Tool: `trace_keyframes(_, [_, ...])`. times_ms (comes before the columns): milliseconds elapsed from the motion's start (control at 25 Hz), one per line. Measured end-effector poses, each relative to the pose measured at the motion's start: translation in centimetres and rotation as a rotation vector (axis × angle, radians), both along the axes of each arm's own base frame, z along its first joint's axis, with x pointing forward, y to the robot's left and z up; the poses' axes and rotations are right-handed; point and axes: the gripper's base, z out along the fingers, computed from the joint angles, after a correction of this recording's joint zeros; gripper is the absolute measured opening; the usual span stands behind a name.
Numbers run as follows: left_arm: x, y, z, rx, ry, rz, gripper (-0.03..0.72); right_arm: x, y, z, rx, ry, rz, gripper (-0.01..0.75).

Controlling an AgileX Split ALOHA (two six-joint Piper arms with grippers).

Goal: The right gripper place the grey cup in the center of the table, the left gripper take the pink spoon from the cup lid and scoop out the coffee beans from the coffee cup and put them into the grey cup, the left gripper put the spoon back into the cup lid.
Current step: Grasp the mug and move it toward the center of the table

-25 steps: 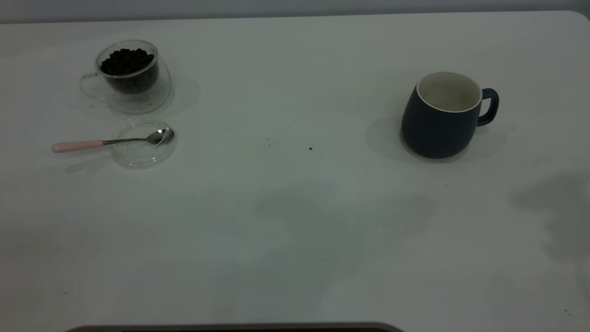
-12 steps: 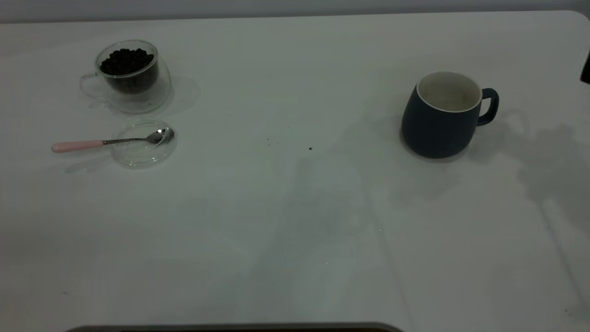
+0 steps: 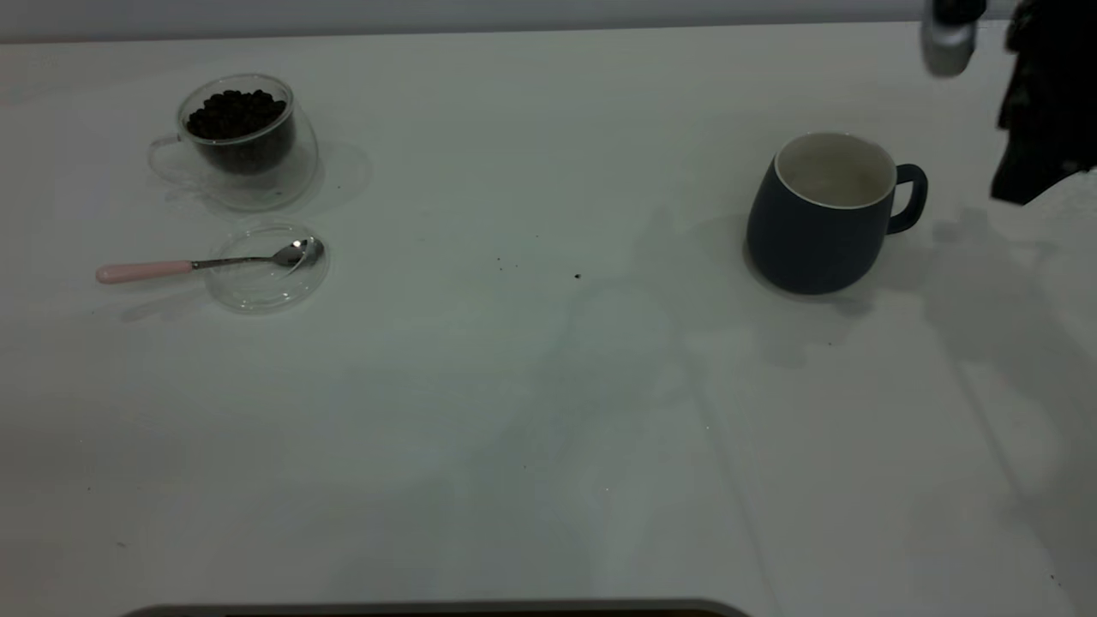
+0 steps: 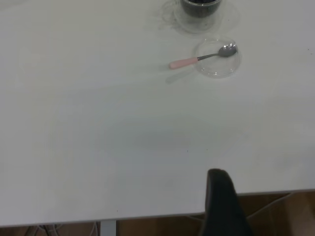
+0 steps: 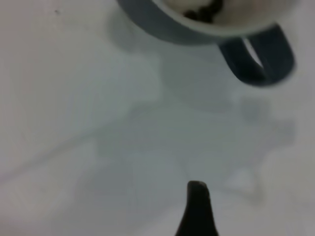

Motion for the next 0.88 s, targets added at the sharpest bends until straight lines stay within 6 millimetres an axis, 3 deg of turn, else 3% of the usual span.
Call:
trace_keyframes(520, [0.0, 0.0, 0.0, 0.000, 0.000, 0.000, 0.514, 0.7, 2.9, -3.1, 0.032, -0.075, 0.053, 0.620])
trace_keyframes(880, [0.0, 0.0, 0.0, 0.000, 0.000, 0.000, 0.514, 0.2, 7.4, -3.5, 0.086, -0.116, 0.101, 0.606])
